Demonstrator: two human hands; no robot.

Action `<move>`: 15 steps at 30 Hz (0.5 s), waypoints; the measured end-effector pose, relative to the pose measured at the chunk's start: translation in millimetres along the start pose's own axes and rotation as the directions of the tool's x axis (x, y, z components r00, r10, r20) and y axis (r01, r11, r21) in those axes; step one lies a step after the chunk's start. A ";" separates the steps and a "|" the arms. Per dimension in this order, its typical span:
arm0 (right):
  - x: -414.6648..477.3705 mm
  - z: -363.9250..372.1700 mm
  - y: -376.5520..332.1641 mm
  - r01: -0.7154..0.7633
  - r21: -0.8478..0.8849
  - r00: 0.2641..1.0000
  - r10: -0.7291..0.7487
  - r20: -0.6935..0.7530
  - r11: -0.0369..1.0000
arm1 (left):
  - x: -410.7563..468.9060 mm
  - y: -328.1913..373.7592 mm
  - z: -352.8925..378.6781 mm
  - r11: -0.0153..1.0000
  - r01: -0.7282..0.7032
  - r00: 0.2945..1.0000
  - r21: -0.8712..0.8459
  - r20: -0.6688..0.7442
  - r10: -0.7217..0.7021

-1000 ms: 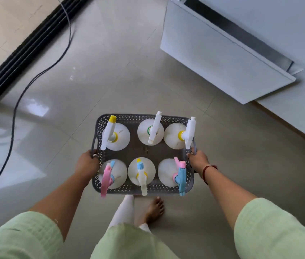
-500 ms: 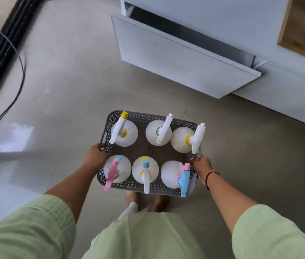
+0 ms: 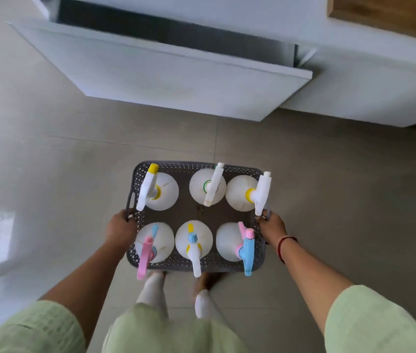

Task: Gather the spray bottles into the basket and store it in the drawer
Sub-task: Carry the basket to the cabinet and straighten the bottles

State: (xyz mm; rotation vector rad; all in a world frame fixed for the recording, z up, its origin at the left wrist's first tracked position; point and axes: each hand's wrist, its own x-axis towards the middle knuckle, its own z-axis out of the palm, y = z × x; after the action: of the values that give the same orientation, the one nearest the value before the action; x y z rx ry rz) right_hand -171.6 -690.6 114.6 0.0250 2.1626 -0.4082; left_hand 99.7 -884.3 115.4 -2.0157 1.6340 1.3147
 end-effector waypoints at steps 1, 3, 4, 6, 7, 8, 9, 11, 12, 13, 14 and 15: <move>11.2 1.3 8.0 -0.018 0.005 1.000 0.018 -0.010 1.000 | 11.0 3.1 10.5 0.999 -0.018 1.000 0.027 0.011 0.018; 27.9 4.7 26.0 -0.074 0.048 0.997 0.075 -0.020 0.996 | 29.7 11.3 28.4 0.993 -0.055 0.997 0.100 0.050 0.050; 34.0 6.5 33.4 -0.100 0.081 0.994 0.102 -0.025 0.992 | 39.2 16.5 34.7 0.987 -0.085 0.994 0.138 0.076 0.075; 46.4 11.5 48.8 -0.140 0.128 0.989 0.145 -0.030 0.982 | 60.6 29.3 47.7 0.968 -0.123 0.988 0.219 0.118 0.099; 52.5 14.4 55.0 -0.156 0.153 0.986 0.163 -0.031 0.976 | 70.5 37.8 54.0 0.952 -0.154 0.983 0.263 0.135 0.121; 57.9 17.0 61.1 -0.166 0.184 0.984 0.175 -0.035 0.969 | 78.6 47.1 59.8 0.935 -0.186 0.978 0.303 0.151 0.145; 61.8 18.9 65.0 -0.172 0.207 0.982 0.185 -0.043 0.963 | 87.3 54.3 65.5 0.918 -0.212 0.972 0.335 0.168 0.163; 71.7 22.3 76.2 -0.191 0.273 0.976 0.213 -0.054 0.943 | 93.5 80.6 75.3 0.884 -0.274 0.958 0.379 0.189 0.216; 76.5 23.4 82.6 -0.201 0.309 0.972 0.229 -0.058 0.930 | 95.9 93.7 82.3 0.861 -0.301 0.950 0.410 0.207 0.233; 80.3 23.8 88.0 -0.215 0.340 0.967 0.249 -0.060 0.916 | 102.7 104.1 91.7 0.839 -0.322 0.942 0.439 0.233 0.240; 84.3 24.3 93.3 -0.224 0.365 0.963 0.262 -0.058 0.904 | 104.9 115.1 96.3 0.829 -0.323 0.941 0.456 0.247 0.231; 88.8 23.7 100.4 -0.238 0.394 0.957 0.283 -0.060 0.888 | 104.2 129.9 102.3 0.808 -0.353 0.931 0.472 0.264 0.253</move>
State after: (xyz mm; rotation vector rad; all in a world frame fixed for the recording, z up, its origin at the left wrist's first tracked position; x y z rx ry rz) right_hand -188.4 -614.5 2.9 0.5675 2.1212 -0.6794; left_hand -66.3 -931.4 23.5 -1.3147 2.0074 0.9691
